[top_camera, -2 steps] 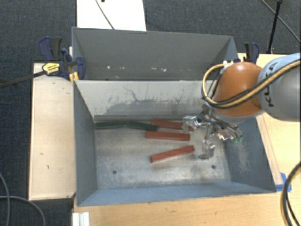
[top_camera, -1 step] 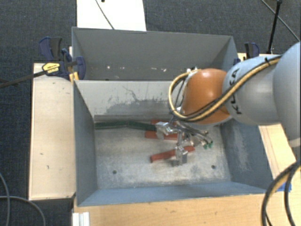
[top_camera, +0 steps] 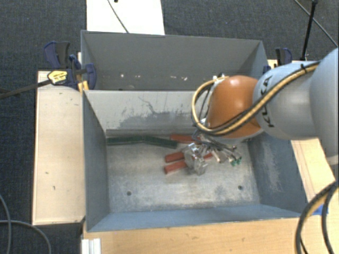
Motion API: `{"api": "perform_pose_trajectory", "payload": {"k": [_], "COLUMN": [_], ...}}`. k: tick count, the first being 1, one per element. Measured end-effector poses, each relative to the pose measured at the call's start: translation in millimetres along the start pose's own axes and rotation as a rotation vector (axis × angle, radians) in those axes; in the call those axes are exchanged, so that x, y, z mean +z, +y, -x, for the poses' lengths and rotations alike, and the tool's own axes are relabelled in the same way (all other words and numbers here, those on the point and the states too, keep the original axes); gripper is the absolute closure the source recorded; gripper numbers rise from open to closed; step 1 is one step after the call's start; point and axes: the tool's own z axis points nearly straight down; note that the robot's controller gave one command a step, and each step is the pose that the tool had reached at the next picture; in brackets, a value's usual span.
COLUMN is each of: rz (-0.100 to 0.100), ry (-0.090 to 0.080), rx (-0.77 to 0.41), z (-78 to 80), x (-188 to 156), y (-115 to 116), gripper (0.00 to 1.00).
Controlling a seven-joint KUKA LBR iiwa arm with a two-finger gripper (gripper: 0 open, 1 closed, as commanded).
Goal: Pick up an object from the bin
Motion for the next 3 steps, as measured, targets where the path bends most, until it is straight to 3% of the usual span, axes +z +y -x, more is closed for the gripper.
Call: {"api": "perform_pose_trajectory", "payload": {"k": [1,2,3], "rz": [-0.001,0.001,0.008], "ry": [0.001,0.007,0.011], "rx": [-0.003,-0.003,-0.074], "z": [16.8,15.0,22.7], "x": [-48,-45,5], "y": [-4,-4,80], "gripper": [1.0,0.0,0.0]}}
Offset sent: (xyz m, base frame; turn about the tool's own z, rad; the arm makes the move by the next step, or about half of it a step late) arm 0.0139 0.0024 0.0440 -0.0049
